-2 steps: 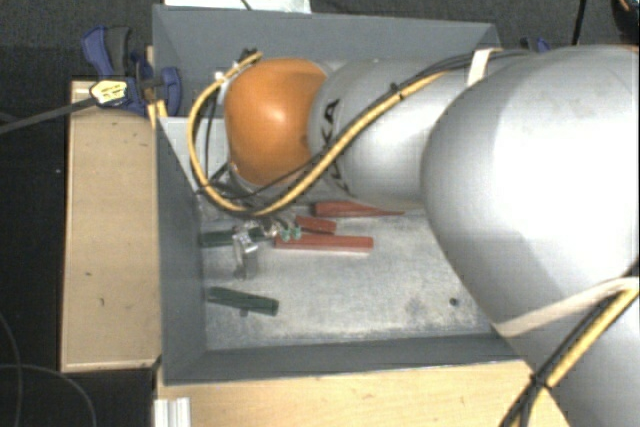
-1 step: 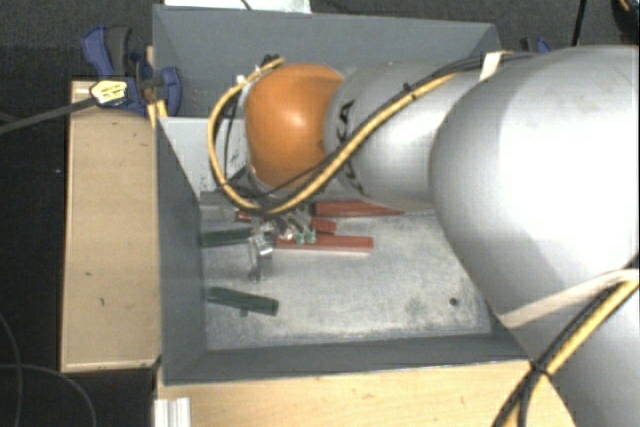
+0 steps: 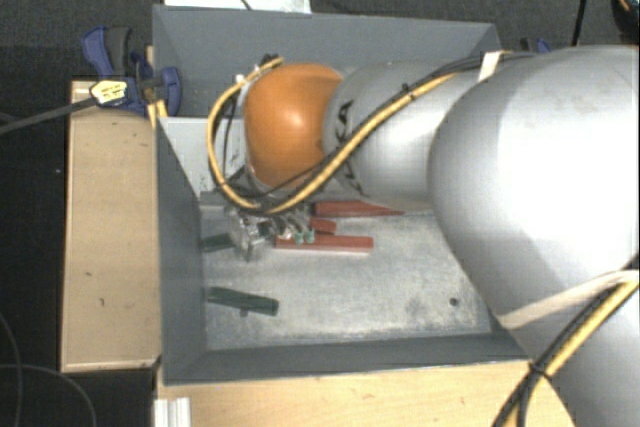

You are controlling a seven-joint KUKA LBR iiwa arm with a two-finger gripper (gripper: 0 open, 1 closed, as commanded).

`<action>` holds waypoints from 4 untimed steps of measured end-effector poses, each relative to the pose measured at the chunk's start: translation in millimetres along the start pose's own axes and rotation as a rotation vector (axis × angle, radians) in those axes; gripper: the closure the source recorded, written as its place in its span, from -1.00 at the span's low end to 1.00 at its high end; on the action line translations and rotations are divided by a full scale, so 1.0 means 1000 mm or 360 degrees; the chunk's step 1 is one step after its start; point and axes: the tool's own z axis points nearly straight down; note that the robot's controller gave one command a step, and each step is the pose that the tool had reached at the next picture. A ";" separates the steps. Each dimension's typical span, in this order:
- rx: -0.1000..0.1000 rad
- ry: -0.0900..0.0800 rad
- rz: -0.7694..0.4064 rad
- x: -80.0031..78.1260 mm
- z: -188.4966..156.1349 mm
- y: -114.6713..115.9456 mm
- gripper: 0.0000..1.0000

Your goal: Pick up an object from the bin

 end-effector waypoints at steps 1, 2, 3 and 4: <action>0.0000 0.0001 0.0004 0.000 0.000 0.000 -1.00; 0.0000 0.0001 0.0006 0.000 0.000 0.000 1.00; 0.0000 0.0002 0.0007 0.000 0.000 0.000 -1.00; 0.0000 0.0002 0.0011 0.000 0.000 0.000 1.00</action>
Offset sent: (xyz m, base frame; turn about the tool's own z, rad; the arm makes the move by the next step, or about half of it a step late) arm 0.0000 0.0000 0.0000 0.0000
